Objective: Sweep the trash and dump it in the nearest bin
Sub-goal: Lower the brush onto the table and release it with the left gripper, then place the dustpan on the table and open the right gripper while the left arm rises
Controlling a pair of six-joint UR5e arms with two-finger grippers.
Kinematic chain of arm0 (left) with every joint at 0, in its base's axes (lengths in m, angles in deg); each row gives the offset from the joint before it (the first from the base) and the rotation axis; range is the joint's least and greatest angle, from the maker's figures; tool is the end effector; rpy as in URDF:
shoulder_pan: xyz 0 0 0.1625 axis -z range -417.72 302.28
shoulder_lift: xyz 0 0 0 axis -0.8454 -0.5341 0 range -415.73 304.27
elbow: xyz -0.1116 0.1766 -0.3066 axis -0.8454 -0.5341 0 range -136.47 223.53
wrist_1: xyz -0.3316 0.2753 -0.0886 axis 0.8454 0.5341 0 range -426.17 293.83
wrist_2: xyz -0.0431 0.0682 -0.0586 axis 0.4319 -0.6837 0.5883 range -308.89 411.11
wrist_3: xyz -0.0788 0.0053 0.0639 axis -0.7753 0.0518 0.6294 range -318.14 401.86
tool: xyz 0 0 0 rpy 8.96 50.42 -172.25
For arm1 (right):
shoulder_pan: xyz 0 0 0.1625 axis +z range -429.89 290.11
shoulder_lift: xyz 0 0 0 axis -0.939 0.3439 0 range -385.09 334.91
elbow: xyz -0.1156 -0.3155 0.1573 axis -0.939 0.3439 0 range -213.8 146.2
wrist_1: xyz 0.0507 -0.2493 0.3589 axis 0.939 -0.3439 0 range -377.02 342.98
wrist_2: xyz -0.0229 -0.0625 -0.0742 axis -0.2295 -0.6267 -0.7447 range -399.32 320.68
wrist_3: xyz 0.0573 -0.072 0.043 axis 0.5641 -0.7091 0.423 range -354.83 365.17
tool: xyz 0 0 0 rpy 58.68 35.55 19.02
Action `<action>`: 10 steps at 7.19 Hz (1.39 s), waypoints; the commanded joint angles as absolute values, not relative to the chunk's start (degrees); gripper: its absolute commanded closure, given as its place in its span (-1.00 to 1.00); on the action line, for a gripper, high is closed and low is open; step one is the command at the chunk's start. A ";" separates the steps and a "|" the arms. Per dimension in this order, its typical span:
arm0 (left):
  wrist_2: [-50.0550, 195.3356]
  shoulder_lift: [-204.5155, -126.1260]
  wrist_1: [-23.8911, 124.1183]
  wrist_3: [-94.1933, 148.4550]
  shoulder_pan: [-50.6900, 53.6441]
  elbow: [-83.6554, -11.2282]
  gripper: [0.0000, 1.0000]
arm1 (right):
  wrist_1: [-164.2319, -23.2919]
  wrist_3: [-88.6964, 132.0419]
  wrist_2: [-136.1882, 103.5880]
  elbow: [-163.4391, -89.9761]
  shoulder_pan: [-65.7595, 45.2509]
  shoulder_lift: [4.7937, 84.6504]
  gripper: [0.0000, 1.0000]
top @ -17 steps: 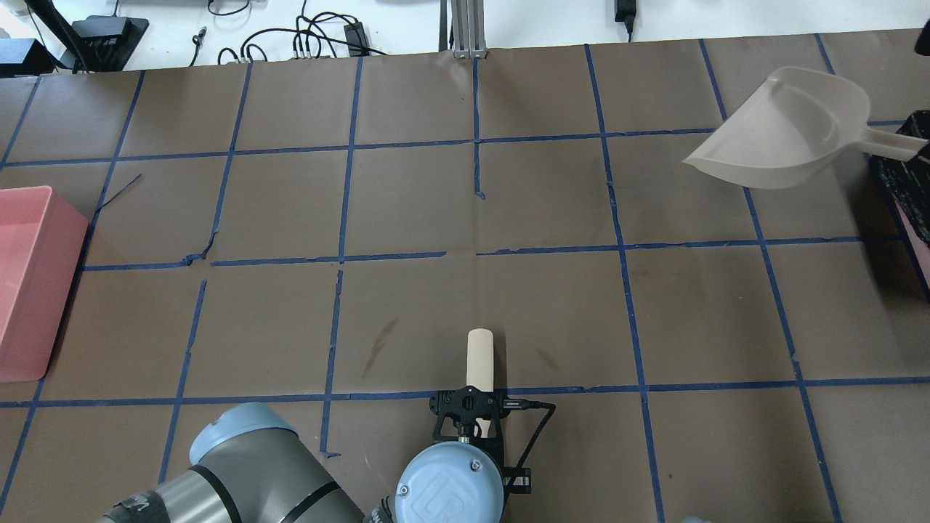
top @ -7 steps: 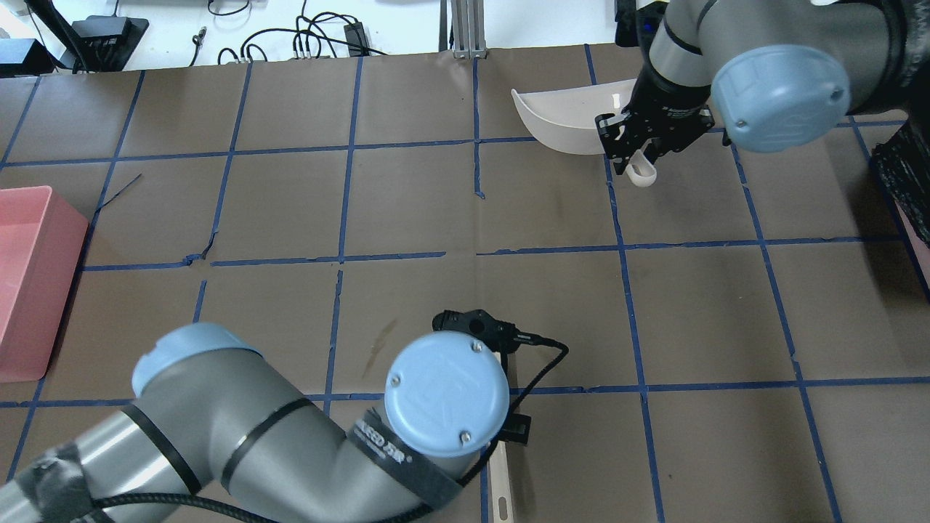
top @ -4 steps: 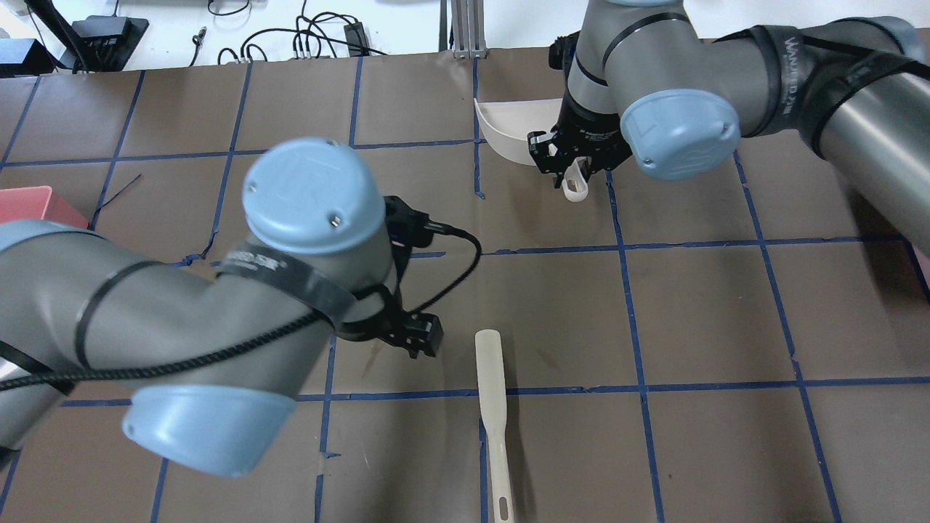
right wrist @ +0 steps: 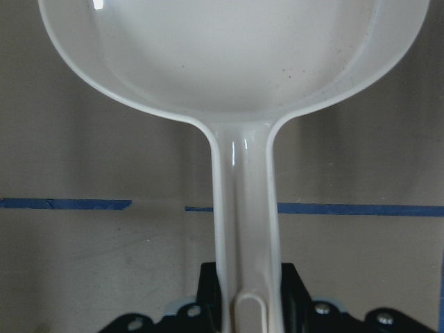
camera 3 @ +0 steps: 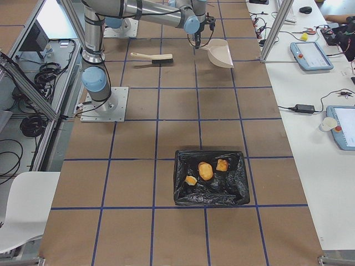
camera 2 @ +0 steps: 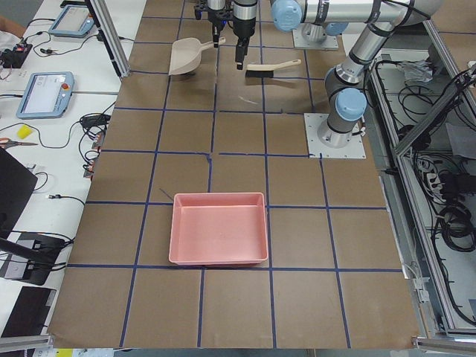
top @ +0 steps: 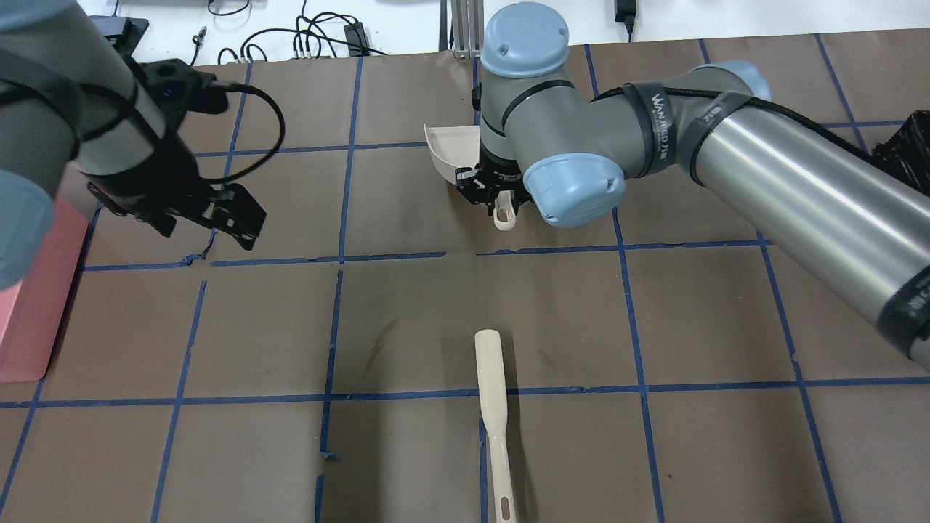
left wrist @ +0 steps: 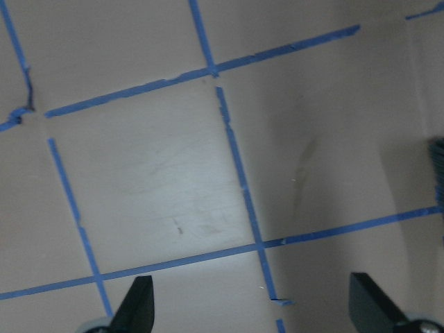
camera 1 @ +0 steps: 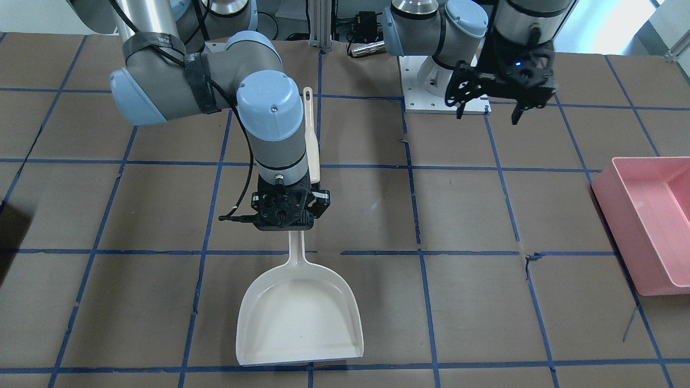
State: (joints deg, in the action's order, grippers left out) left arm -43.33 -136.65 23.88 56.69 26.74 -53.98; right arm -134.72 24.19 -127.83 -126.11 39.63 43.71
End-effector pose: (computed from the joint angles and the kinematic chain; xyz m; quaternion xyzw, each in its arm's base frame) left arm -0.0802 -0.4730 0.4417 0.0803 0.9959 -0.0062 0.0405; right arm 0.3370 -0.5440 0.2472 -0.0049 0.9992 -0.0302 0.0243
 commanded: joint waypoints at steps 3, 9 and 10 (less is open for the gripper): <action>-42.33 -137.82 27.17 59.09 20.67 -49.28 -1.00 | -136.81 25.74 -129.94 -126.09 41.56 39.43 0.96; -39.42 -138.96 24.54 57.68 22.96 -50.25 -1.00 | -135.93 25.74 -130.20 -125.91 41.47 39.07 -1.00; -39.33 -138.96 24.02 57.33 23.23 -50.25 -1.00 | -135.84 25.48 -130.20 -125.56 41.38 39.07 -1.00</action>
State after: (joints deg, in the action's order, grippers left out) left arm -39.38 -138.92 24.49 57.61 22.69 -50.21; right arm -135.94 25.72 -130.19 -125.85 41.48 39.08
